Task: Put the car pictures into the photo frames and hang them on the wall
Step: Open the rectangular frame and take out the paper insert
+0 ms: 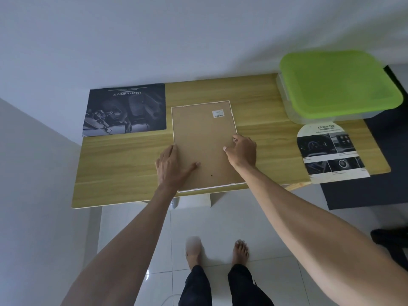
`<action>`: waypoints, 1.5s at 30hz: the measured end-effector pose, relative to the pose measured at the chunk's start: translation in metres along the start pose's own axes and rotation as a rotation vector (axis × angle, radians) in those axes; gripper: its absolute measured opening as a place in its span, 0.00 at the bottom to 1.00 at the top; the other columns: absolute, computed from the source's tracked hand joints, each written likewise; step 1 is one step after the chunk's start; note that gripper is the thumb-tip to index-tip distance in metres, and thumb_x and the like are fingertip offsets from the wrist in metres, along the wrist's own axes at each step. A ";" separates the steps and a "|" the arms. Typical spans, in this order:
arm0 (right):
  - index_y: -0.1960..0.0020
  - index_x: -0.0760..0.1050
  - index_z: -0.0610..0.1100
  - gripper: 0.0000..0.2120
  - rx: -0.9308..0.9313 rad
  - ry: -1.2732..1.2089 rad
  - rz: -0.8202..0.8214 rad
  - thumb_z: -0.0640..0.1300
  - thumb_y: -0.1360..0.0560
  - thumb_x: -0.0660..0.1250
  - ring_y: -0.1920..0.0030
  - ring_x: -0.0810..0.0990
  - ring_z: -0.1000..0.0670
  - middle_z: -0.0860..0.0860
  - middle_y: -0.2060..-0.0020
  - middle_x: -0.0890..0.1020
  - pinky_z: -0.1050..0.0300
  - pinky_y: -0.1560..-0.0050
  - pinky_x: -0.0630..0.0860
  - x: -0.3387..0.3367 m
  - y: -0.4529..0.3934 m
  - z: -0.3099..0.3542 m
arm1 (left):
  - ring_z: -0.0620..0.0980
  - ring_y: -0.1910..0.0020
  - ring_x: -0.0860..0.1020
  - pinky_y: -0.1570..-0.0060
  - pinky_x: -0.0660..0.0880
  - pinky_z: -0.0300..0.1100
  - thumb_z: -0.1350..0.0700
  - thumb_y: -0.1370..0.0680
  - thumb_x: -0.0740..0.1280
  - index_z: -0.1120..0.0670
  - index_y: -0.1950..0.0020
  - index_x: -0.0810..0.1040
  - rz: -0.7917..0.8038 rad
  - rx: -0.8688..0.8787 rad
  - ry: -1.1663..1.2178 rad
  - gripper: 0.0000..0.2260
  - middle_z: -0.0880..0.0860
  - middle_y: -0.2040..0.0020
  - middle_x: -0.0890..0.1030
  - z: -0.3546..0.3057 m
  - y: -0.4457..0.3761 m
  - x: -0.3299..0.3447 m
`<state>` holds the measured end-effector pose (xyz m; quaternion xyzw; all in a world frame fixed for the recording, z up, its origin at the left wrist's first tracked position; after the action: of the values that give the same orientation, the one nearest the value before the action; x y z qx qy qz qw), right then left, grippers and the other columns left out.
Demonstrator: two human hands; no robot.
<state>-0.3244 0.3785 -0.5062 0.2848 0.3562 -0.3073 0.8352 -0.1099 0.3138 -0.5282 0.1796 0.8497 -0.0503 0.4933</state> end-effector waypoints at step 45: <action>0.25 0.70 0.44 0.33 -0.008 -0.517 0.023 0.34 0.29 0.73 0.29 0.73 0.55 0.50 0.29 0.75 0.79 0.45 0.67 -0.026 -0.001 -0.001 | 0.58 0.20 0.35 0.22 0.40 0.59 0.16 0.41 0.57 0.61 0.20 0.36 0.150 0.300 -0.076 0.68 0.60 0.19 0.36 0.032 0.015 -0.013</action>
<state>-0.3395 0.3867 -0.4873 0.1972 0.1288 -0.3591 0.9031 -0.0722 0.3162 -0.5317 0.3120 0.7975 -0.1466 0.4951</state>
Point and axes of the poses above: each hand's wrist, its own y-axis away from the middle knuckle, its own x-axis out of the palm, z = x × y, the point moved 2 cm from there along -y, towards the middle knuckle
